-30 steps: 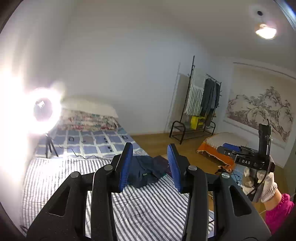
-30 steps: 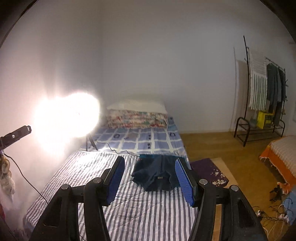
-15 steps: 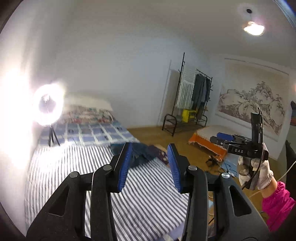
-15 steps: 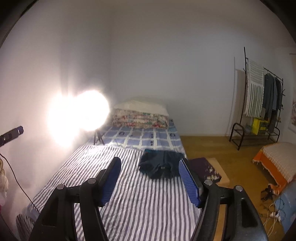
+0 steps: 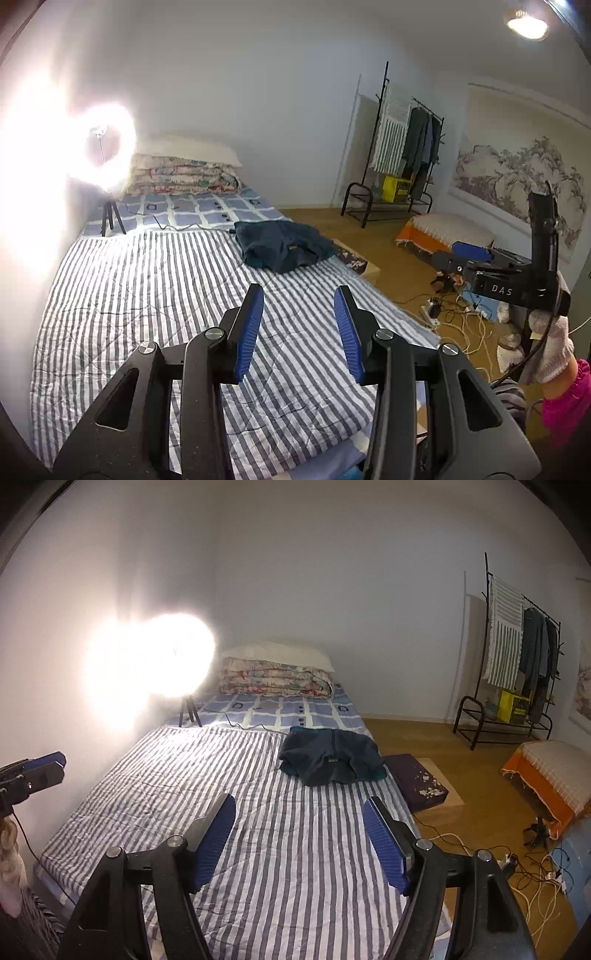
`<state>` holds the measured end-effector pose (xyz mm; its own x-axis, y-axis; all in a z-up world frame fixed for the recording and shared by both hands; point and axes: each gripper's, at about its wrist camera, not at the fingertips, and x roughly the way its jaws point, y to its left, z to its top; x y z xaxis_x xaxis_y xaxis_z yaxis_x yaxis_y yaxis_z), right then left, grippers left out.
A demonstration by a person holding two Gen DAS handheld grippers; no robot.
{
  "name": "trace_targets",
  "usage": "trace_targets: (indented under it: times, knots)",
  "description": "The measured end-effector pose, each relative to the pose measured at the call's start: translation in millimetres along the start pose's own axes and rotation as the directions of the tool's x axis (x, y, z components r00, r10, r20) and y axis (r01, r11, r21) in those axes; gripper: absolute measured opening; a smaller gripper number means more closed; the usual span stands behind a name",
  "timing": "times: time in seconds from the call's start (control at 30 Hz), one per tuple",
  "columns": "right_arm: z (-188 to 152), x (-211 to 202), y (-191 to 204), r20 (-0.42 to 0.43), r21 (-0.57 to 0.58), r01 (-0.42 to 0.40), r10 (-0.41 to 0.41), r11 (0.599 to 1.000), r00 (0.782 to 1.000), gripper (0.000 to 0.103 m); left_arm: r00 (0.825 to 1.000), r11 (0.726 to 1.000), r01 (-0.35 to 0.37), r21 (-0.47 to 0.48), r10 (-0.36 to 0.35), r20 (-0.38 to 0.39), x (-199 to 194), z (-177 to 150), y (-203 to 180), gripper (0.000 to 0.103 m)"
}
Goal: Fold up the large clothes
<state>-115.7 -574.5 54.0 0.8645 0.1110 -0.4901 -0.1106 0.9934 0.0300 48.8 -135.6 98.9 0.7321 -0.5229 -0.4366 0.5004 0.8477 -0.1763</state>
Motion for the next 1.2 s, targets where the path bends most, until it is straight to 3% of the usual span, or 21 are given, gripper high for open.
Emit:
trace_targets:
  times: [0.37,0.43,0.57,0.67,0.8,0.93,1.1,1.2]
  knots:
    - [-15.8,51.1,-7.5,-0.011,0.053,0.080,-0.080,0.995,0.997,0.091,0.997,0.999,-0.042,0.012,0.043,-0.067,61.8,-29.1,15.4,0.043]
    - [-18.9,60.8,-7.9,-0.016,0.050,0.097,-0.096,0.994,0.995,0.094,0.997,0.999,-0.046,0.012,0.047,-0.069,66.7,-30.1,19.1,0.058]
    - [-23.4,73.3,-9.3,-0.019,0.040,0.106,-0.105,0.994,0.994,0.102,0.996,0.997,-0.071,0.035,0.073,-0.056,72.4,-33.6,19.4,0.068]
    - [-26.9,79.3,-10.7,-0.006,0.036,0.123,-0.123,0.992,0.992,0.103,0.994,0.996,-0.079,0.030,0.081,-0.074,80.6,-36.4,22.4,0.083]
    - [-32.2,95.9,-18.9,-0.044,0.071,0.107,-0.104,0.992,0.994,0.103,0.986,0.992,-0.117,0.036,0.120,-0.115,94.4,-42.8,24.3,0.086]
    - [-34.6,103.1,-20.6,-0.063,0.077,0.104,-0.099,0.992,0.993,0.103,0.968,0.981,-0.190,0.031,0.193,-0.158,106.5,-47.7,31.0,0.095]
    - [-37.8,107.5,-20.3,-0.077,0.078,0.107,-0.101,0.991,0.992,0.103,0.958,0.969,-0.241,0.050,0.246,-0.151,109.2,-52.3,32.5,0.096]
    - [-39.2,110.3,-21.6,-0.088,0.093,0.108,-0.100,0.990,0.991,0.103,0.949,0.958,-0.280,0.064,0.286,-0.132,107.8,-51.8,30.3,0.103]
